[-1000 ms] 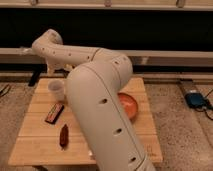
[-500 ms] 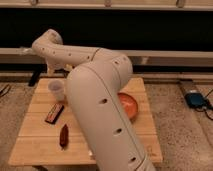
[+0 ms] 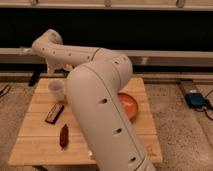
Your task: Push the eraser across the table
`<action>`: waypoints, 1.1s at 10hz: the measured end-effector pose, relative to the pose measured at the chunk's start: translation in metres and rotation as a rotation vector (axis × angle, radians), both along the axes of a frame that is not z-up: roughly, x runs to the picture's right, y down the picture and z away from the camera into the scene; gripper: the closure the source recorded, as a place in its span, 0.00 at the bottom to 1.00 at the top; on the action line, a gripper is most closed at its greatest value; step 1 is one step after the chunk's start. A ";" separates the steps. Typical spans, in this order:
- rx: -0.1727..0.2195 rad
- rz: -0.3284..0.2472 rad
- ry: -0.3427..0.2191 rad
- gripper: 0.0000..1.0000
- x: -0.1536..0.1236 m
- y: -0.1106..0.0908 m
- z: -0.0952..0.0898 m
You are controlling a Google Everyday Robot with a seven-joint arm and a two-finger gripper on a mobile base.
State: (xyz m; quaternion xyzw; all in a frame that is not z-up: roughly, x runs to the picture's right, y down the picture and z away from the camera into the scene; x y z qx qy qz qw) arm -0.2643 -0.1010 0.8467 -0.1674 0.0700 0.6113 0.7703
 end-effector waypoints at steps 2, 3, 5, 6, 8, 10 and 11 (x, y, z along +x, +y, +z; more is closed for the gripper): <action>0.000 0.000 0.000 0.20 0.000 0.000 0.000; 0.000 0.000 0.000 0.20 0.000 0.000 0.000; -0.005 -0.007 0.003 0.20 0.005 -0.003 0.000; -0.013 -0.014 0.014 0.20 0.014 -0.003 -0.003; -0.026 -0.019 0.041 0.20 0.044 0.004 -0.014; -0.044 -0.002 0.067 0.20 0.073 0.017 -0.026; -0.054 0.008 0.077 0.20 0.081 0.026 -0.029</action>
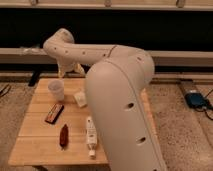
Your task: Push the eraser across the table
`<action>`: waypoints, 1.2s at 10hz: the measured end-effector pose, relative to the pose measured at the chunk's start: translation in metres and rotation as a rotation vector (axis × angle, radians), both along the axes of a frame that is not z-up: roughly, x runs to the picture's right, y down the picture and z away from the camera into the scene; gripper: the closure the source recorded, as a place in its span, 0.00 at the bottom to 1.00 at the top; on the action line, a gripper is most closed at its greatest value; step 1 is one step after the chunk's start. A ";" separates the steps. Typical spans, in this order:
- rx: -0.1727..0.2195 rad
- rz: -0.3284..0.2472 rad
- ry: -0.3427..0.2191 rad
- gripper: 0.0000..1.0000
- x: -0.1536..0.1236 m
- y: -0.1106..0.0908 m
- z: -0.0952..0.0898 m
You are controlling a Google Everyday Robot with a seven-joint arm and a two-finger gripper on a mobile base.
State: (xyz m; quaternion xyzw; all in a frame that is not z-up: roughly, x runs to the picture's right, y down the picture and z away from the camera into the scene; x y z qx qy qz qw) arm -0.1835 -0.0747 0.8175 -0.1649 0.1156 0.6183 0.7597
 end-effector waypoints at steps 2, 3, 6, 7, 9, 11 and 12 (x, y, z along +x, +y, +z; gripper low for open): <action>-0.036 0.012 0.014 0.20 0.003 0.028 0.000; -0.057 0.010 0.020 0.20 0.001 0.041 0.002; -0.119 -0.003 0.047 0.20 0.001 0.068 0.008; -0.129 0.002 0.064 0.20 0.008 0.072 0.009; -0.139 0.015 0.093 0.20 0.025 0.073 0.013; -0.137 0.022 0.105 0.20 0.033 0.069 0.022; -0.138 0.019 0.110 0.20 0.037 0.067 0.032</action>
